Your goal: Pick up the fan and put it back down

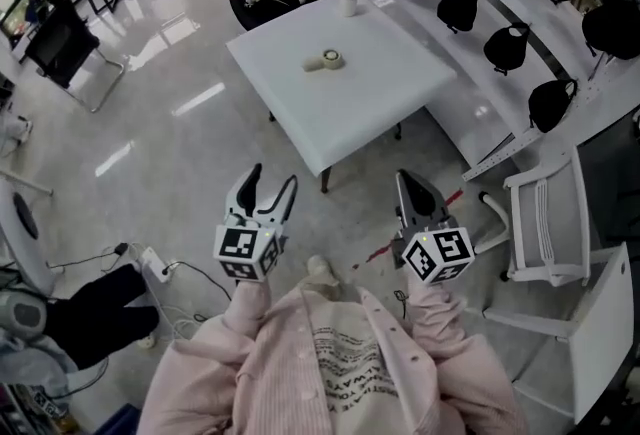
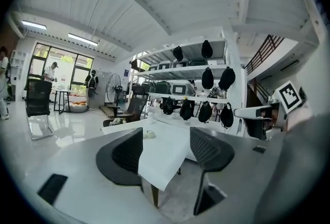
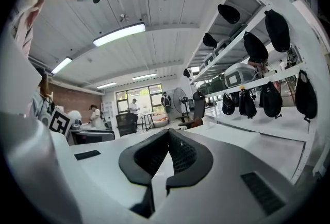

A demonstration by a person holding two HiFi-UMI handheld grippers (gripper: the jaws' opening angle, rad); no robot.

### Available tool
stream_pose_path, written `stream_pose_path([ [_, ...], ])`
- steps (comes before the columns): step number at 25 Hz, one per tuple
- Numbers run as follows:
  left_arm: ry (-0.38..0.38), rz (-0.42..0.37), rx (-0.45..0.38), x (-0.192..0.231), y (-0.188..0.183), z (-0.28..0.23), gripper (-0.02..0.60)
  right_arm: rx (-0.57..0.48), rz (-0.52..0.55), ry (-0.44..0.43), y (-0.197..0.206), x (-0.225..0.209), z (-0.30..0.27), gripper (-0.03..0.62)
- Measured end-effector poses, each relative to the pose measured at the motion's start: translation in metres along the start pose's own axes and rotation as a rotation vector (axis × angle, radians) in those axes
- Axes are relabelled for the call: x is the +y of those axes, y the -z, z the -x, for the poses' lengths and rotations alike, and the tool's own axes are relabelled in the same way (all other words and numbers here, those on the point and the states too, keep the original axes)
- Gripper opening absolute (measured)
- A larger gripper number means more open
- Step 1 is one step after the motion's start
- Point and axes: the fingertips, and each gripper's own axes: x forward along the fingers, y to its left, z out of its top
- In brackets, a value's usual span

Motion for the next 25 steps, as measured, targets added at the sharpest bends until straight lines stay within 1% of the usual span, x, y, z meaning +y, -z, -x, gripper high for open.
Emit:
stream_pose_path([
  [4,0.005,0.007,0.005,0.019,-0.004,-0.027,0.264,0.022,0.013,-0.018,0.000,-0.007,-0.038,-0.002],
  [8,0.021,-0.013,0.005,0.034,-0.009,-0.054,0.264,0.004,0.024,-0.026,-0.005,-0.012,-0.069,-0.002],
  [15,0.052,-0.017,0.023,0.036,-0.009,-0.082,0.264,0.008,0.006,0.000,-0.005,-0.027,-0.089,-0.002],
  [21,0.054,-0.010,0.037,0.045,-0.005,-0.106,0.264,0.013,0.006,-0.006,-0.005,-0.037,-0.113,-0.002],
  [25,0.053,-0.010,0.047,0.054,-0.006,-0.128,0.264,0.016,0.012,-0.011,-0.008,-0.053,-0.137,-0.002],
])
